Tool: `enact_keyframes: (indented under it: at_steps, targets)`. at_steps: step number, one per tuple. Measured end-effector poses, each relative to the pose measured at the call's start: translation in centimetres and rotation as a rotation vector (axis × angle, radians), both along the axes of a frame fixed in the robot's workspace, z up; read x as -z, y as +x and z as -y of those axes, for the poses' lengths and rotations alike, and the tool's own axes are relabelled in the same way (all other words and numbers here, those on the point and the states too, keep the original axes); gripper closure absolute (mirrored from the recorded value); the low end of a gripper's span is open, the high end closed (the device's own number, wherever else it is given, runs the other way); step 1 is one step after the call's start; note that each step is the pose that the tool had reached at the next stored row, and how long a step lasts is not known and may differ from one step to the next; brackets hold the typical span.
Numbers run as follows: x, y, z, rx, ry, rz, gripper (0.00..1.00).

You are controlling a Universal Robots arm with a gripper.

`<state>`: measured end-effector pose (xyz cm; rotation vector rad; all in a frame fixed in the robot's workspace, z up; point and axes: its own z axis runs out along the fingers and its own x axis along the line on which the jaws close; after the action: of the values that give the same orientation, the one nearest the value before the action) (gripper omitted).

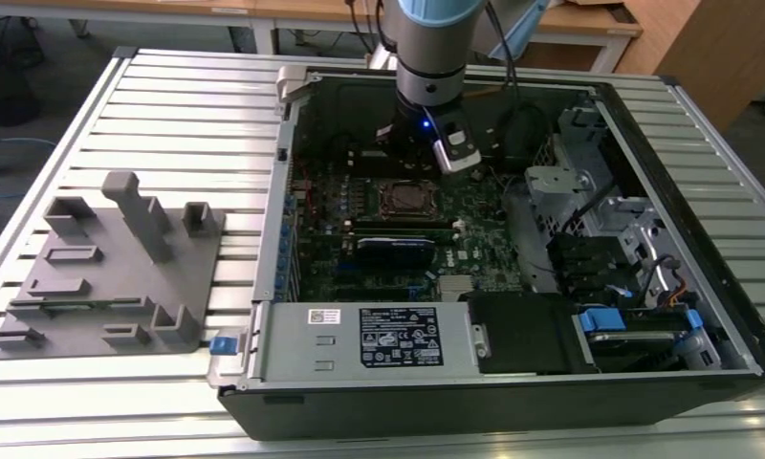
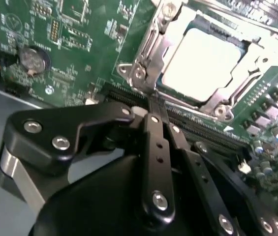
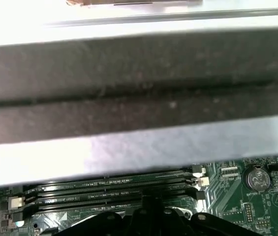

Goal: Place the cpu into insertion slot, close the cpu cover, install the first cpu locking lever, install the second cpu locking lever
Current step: 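Install the first cpu locking lever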

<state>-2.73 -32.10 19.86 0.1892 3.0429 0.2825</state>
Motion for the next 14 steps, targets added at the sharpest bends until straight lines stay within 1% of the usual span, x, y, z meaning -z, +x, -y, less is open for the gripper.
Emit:
enact_keyframes:
  at_steps: [9, 14]
  targets:
    - [-1.8, 0.0, 0.0, 0.0, -0.0001, -0.0006, 0.89]
    - [-1.92, 0.0, 0.0, 0.0, -0.0001, -0.0004, 0.89]
